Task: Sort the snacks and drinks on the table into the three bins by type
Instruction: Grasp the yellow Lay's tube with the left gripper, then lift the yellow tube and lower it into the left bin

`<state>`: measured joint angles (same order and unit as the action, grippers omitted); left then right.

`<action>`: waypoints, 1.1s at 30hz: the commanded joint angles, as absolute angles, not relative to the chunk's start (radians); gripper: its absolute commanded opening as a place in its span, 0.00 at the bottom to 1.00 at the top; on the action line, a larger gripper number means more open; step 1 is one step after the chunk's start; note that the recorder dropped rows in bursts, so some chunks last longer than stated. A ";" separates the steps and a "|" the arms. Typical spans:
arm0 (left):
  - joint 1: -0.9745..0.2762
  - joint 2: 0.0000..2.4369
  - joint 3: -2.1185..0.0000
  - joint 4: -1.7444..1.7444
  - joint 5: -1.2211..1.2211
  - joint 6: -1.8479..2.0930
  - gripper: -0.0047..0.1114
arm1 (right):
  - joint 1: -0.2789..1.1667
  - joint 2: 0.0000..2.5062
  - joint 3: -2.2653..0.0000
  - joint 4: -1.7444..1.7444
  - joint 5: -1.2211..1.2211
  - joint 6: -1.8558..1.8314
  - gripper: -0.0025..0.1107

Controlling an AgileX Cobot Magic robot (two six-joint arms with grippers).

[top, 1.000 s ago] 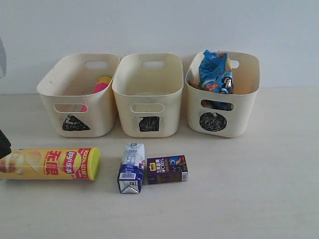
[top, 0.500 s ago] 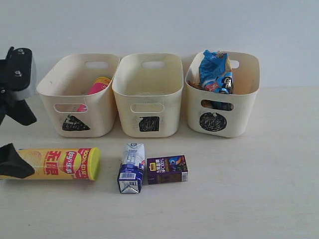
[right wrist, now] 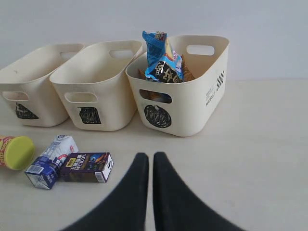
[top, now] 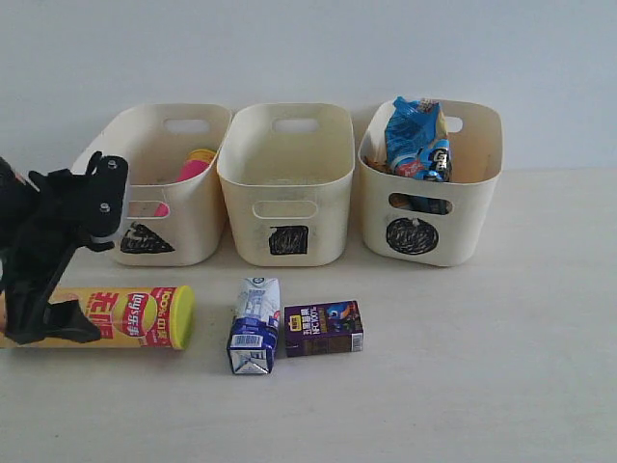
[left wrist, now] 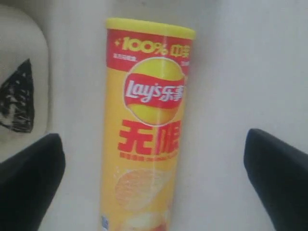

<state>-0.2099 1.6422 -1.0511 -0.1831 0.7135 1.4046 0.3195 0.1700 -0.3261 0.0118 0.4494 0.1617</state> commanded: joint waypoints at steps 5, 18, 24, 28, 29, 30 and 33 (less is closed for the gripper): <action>-0.209 1.754 -1.047 -0.183 0.602 1.511 0.84 | 0.321 0.173 -0.320 0.013 0.445 0.158 0.03; -0.209 1.860 -1.047 -0.183 0.521 1.511 0.71 | 0.321 0.173 -0.320 0.013 0.446 0.158 0.03; -0.209 1.869 -1.047 -0.183 0.534 1.467 0.42 | 0.321 0.173 -0.320 0.013 0.448 0.158 0.03; -0.209 1.863 -1.047 -0.183 0.603 1.427 0.17 | 0.321 0.173 -0.320 0.013 0.448 0.158 0.03; -0.209 1.855 -1.047 -0.183 0.627 1.426 0.11 | 0.321 0.173 -0.320 0.013 0.448 0.158 0.03; -0.209 1.847 -1.047 -0.183 0.652 1.426 0.08 | 0.321 0.173 -0.320 0.013 0.448 0.158 0.03; -0.209 1.809 -1.047 -0.183 0.697 1.393 0.08 | 0.321 0.173 -0.320 0.013 0.448 0.158 0.03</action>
